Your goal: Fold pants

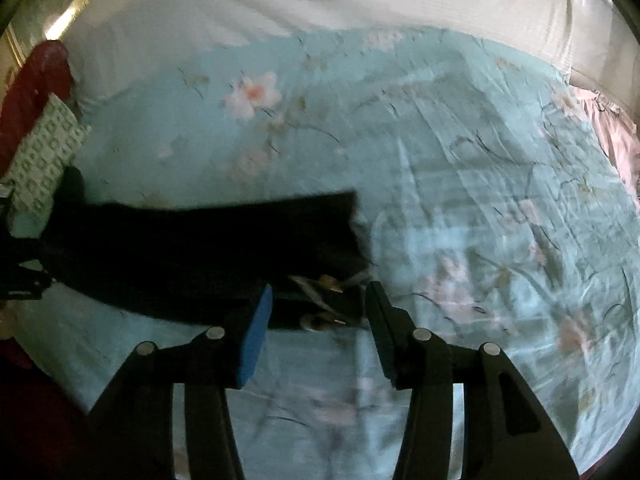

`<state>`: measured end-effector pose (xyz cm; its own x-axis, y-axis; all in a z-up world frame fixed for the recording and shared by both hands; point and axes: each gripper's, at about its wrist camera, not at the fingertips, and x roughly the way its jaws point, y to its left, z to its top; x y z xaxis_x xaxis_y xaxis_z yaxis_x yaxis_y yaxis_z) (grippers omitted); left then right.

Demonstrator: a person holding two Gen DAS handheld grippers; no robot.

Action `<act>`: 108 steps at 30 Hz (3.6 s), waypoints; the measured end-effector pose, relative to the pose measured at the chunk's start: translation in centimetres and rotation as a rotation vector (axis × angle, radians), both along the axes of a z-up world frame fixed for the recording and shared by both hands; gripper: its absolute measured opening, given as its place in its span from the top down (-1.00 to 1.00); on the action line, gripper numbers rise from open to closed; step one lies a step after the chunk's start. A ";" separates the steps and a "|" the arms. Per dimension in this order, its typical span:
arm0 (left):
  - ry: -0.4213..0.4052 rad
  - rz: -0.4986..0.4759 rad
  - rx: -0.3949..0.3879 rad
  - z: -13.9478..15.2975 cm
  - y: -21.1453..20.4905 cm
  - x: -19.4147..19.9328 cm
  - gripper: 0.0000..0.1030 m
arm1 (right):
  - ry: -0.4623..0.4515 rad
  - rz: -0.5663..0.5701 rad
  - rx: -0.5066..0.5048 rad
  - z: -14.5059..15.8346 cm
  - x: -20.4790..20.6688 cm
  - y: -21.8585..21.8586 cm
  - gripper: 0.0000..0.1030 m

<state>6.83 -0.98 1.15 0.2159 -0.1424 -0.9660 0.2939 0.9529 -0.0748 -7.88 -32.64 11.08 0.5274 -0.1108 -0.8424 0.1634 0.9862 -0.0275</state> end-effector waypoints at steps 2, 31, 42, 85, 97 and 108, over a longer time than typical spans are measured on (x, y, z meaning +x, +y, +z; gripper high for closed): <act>0.030 0.084 -0.027 0.5 2.3 0.8 -0.31 | -0.008 0.019 0.040 -0.4 0.9 1.6 0.03; 0.505 0.571 0.039 -4.5 13.4 19.0 -0.35 | 0.261 0.496 0.344 -12.2 16.6 24.9 0.03; 0.292 0.517 -0.006 1.1 13.2 14.5 0.91 | 0.183 0.562 0.304 -10.2 15.8 25.7 0.88; 0.112 0.751 -0.361 -3.9 24.1 -5.6 0.43 | 0.300 0.647 0.155 -12.6 11.7 30.8 0.25; 0.178 0.917 -0.414 -4.3 29.8 -7.3 -0.30 | 0.223 0.485 0.330 -10.0 15.5 27.9 0.03; 0.277 1.043 -0.465 -6.0 32.8 -5.1 -0.47 | 0.227 0.410 0.285 -10.1 22.0 25.1 -0.15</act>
